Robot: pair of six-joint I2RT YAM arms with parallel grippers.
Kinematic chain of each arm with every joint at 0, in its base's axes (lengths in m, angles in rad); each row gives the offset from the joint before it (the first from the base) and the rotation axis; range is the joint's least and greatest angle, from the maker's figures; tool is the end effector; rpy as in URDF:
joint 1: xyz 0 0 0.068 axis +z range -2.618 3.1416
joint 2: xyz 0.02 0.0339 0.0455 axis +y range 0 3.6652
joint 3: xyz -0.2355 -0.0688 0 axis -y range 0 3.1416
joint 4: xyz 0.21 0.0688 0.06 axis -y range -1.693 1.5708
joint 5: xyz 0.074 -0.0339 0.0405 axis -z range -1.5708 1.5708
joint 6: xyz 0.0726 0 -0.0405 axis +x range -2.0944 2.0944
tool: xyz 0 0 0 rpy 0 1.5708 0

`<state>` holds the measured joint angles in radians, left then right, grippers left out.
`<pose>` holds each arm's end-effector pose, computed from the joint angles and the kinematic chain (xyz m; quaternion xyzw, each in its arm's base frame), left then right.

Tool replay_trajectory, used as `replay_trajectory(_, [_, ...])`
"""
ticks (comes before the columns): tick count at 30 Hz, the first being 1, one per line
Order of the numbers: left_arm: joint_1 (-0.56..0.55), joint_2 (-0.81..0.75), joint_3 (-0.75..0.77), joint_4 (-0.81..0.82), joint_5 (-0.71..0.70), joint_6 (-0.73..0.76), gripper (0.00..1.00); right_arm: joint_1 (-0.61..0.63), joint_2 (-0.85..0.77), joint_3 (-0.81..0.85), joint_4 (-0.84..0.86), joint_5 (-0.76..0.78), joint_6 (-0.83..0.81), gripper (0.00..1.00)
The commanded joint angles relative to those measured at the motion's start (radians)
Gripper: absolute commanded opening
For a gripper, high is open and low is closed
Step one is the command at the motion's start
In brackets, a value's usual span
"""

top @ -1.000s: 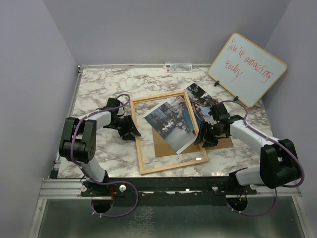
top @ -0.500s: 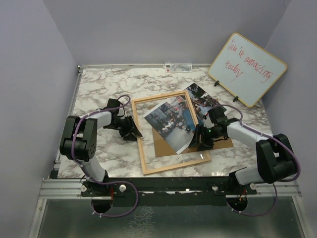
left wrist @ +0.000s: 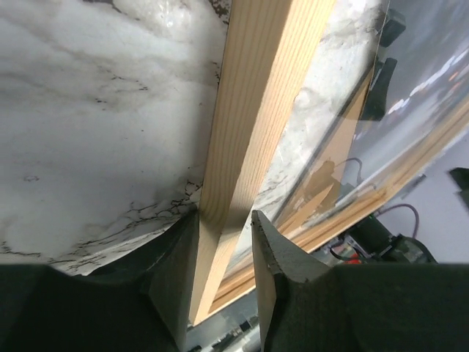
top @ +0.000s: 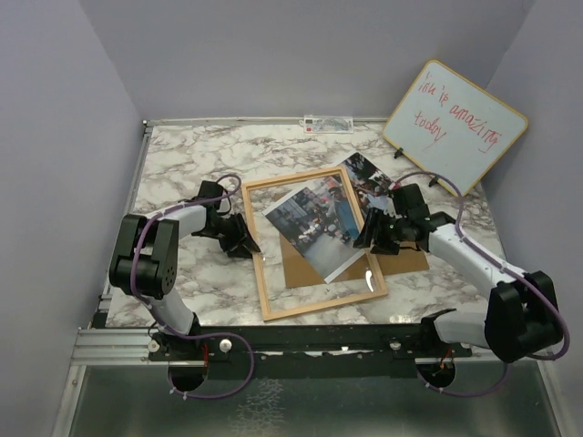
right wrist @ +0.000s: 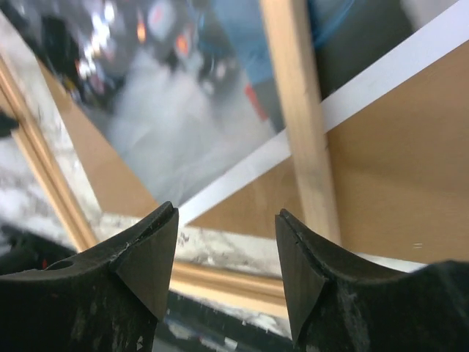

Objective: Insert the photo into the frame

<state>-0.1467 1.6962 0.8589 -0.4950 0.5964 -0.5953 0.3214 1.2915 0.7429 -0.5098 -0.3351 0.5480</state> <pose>0.2575 -0.0793 0.1011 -0.1770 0.9331 -0.3131 0.0002 0.2158 0.0970 0.1573 0.0658 0.9525 0.2515 0.1587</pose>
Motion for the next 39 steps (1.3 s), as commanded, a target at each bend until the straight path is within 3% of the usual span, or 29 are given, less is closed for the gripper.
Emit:
replay_trajectory(1, [-0.007, -0.022, -0.024, 0.041, -0.259, 0.041, 0.37, 0.001, -0.029, 0.062, -0.018, 0.317, -0.02, 0.61])
replay_trajectory(5, [-0.007, -0.03, -0.035, 0.065, -0.256, 0.037, 0.36, 0.001, 0.104, 0.129, -0.04, 0.354, -0.116, 0.59])
replay_trajectory(9, [-0.007, -0.027, -0.033, 0.088, -0.248, 0.028, 0.36, 0.001, 0.232, 0.191, 0.003, 0.309, -0.207, 0.49])
replay_trajectory(14, [-0.007, -0.014, -0.029, 0.103, -0.233, 0.026, 0.36, 0.001, 0.28, 0.219, 0.002, 0.276, -0.246, 0.42])
replay_trajectory(29, [-0.007, 0.051, 0.008, 0.131, -0.179, 0.026, 0.36, 0.001, 0.361, 0.225, 0.032, 0.018, -0.241, 0.43])
replay_trajectory(39, [-0.007, 0.081, 0.039, 0.134, -0.156, 0.025, 0.37, 0.001, 0.296, 0.242, 0.066, -0.183, -0.19, 0.43])
